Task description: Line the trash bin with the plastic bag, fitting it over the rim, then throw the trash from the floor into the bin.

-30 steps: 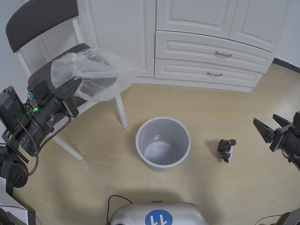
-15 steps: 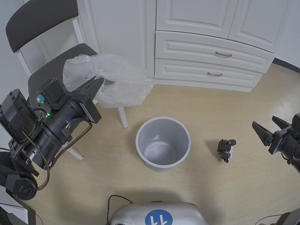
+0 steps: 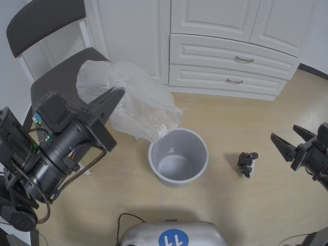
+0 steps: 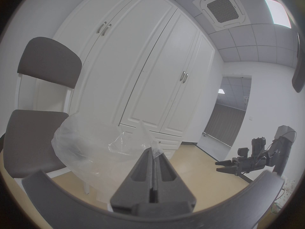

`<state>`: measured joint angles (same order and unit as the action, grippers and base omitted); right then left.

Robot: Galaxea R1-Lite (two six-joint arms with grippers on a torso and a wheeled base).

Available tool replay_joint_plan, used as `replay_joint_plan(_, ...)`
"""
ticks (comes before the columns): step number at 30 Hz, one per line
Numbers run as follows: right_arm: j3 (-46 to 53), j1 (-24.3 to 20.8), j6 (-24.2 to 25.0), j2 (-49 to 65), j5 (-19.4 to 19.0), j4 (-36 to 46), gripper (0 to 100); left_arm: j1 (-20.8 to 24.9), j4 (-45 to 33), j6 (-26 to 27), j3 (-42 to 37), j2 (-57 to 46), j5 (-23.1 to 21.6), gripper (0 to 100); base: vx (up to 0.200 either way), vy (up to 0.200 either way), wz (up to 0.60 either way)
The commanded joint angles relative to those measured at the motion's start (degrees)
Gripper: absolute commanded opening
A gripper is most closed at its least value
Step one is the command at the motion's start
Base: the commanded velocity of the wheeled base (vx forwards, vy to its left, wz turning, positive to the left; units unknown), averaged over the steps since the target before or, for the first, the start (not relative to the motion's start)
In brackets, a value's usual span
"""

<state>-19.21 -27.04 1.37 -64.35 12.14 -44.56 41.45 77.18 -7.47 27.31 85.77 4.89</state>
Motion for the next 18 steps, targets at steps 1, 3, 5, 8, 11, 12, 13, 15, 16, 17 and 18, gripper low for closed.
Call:
replay_joint_plan(1, -3.3, -3.2, -0.1, -3.1, 0.0, 0.0, 100, 2.1, 0.0, 0.0, -0.1, -1.2, 0.0, 0, 0.0, 0.0, 0.0)
replay_joint_plan(3, -4.0, -4.1, -0.8, -3.8, 0.0, -0.4, 100, 3.5, 0.0, 0.0, -0.1, -1.7, 0.0, 0, 0.0, 0.0, 0.0)
replay_joint_plan(5, -3.3, -4.4, -0.1, -3.7, 0.1, -1.0, 100, 4.4, 0.0, 0.1, -0.2, -1.8, 0.1, 0, 0.0, 0.0, 0.0)
replay_joint_plan(8, -2.1, -4.3, 0.2, -3.3, 0.0, -1.0, 100, 4.6, 0.0, 0.1, -0.5, -2.1, 0.2, 0, 0.0, 0.0, 0.0)
replay_joint_plan(11, -1.6, -4.3, 0.3, -2.9, 0.3, -0.8, 100, 4.7, 0.0, 0.0, -0.4, -3.4, 0.0, 0, 0.0, 0.0, 0.0)
replay_joint_plan(12, -1.5, -4.3, 0.2, -2.6, 0.3, -1.0, 100, 4.8, 0.0, 0.1, -0.5, -3.9, 0.0, 0, 0.0, 0.0, 0.0)
replay_joint_plan(13, -1.6, -4.3, 0.1, -2.4, 0.3, -0.8, 100, 5.1, 0.0, 0.1, -0.5, -4.2, 0.0, 0, 0.0, 0.0, 0.0)
replay_joint_plan(15, -1.7, -4.5, 0.1, -2.4, 0.3, -0.7, 100, 5.6, 0.0, 0.1, -0.5, -4.5, 0.0, 0, 0.0, 0.0, 0.0)
replay_joint_plan(16, -1.6, -5.4, -0.1, -2.6, 0.3, -0.7, 100, 6.2, 0.0, 0.2, -0.5, -5.4, 0.1, 0, 0.0, 0.0, 0.0)
replay_joint_plan(17, -1.6, -6.4, 0.0, -3.0, 0.4, -0.8, 100, 6.5, 0.0, 0.2, -0.4, -5.8, 0.0, 0, 0.0, 0.0, 0.0)
replay_joint_plan(18, -1.7, -7.2, 0.1, -3.3, 0.5, -0.8, 100, 6.8, 0.0, 0.2, -0.4, -6.2, 0.0, 0, 0.0, 0.0, 0.0)
